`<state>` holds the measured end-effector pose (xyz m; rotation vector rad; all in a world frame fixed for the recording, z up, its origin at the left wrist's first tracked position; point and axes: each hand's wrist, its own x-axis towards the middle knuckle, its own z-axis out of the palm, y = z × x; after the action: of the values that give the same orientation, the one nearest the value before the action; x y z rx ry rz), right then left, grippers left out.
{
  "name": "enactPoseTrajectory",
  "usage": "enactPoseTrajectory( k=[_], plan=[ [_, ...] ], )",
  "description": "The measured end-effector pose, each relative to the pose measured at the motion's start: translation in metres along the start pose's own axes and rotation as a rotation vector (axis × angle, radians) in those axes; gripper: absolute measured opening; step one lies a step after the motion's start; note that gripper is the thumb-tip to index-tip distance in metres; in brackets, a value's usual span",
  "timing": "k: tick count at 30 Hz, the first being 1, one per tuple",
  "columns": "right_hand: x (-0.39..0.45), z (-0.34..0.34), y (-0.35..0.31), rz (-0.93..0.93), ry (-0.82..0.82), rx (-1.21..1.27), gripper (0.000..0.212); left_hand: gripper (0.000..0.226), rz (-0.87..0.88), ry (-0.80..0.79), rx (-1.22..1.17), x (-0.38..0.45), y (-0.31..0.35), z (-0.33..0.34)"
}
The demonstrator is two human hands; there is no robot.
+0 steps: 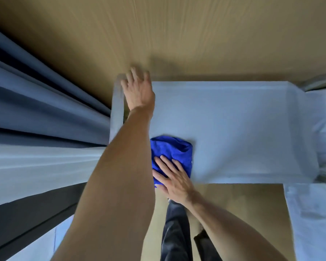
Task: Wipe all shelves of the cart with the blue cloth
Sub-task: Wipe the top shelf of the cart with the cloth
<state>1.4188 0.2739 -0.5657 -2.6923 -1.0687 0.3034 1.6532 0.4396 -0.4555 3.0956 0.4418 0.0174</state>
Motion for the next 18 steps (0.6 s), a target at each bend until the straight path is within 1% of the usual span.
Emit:
enactPoseTrajectory(
  k=[2, 3, 5, 6, 7, 8, 9, 10, 11, 12, 13, 14, 15, 16, 18],
  plan=[
    [-0.001, -0.003, -0.003, 0.066, 0.051, 0.056, 0.047, 0.04, -0.002, -0.121, -0.076, -0.035, 0.02, 0.015],
    [-0.005, -0.004, -0.003, 0.114, 0.076, 0.069, 0.048, 0.039, -0.039, -0.191, -0.114, -0.052, 0.026, 0.025],
    [-0.02, -0.005, 0.005, 0.241, 0.123, 0.058, 0.052, 0.044, -0.218, -0.379, -0.214, -0.081, 0.029, 0.043],
    [-0.033, -0.003, 0.012, 0.317, 0.151, 0.044, 0.053, 0.053, -0.307, -0.49, -0.246, -0.095, 0.025, 0.051],
    [-0.048, -0.002, 0.021, 0.402, 0.183, 0.029, 0.053, 0.065, -0.346, -0.574, -0.245, -0.109, 0.021, 0.058],
    [-0.065, -0.001, 0.033, 0.488, 0.212, 0.019, 0.051, 0.079, -0.322, -0.617, -0.192, -0.122, 0.017, 0.063],
    [-0.083, -0.002, 0.047, 0.575, 0.232, 0.013, 0.05, 0.09, -0.276, -0.623, -0.119, -0.133, 0.013, 0.066],
    [-0.101, -0.002, 0.063, 0.665, 0.25, 0.001, 0.048, 0.096, -0.234, -0.616, -0.061, -0.142, 0.013, 0.067],
    [-0.117, -0.002, 0.08, 0.756, 0.271, -0.011, 0.047, 0.097, -0.243, -0.612, -0.032, -0.144, 0.016, 0.068],
    [-0.133, -0.003, 0.1, 0.848, 0.299, -0.017, 0.046, 0.094, -0.285, -0.604, -0.013, -0.145, 0.023, 0.068],
    [-0.148, -0.007, 0.12, 0.932, 0.334, -0.014, 0.047, 0.086, -0.317, -0.604, 0.029, -0.146, 0.034, 0.066],
    [-0.161, -0.01, 0.139, 0.997, 0.37, -0.012, 0.048, 0.072, -0.309, -0.576, 0.098, -0.149, 0.046, 0.067],
    [-0.174, -0.014, 0.157, 1.042, 0.383, -0.007, 0.049, 0.06, -0.263, -0.524, 0.149, -0.156, 0.06, 0.07],
    [-0.185, -0.017, 0.174, 1.074, 0.392, -0.021, 0.049, 0.054, -0.152, -0.45, 0.16, -0.166, 0.08, 0.077],
    [-0.199, -0.02, 0.201, 1.117, 0.414, -0.03, 0.051, 0.052, 0.058, -0.344, 0.043, -0.196, 0.131, 0.09]
  ],
)
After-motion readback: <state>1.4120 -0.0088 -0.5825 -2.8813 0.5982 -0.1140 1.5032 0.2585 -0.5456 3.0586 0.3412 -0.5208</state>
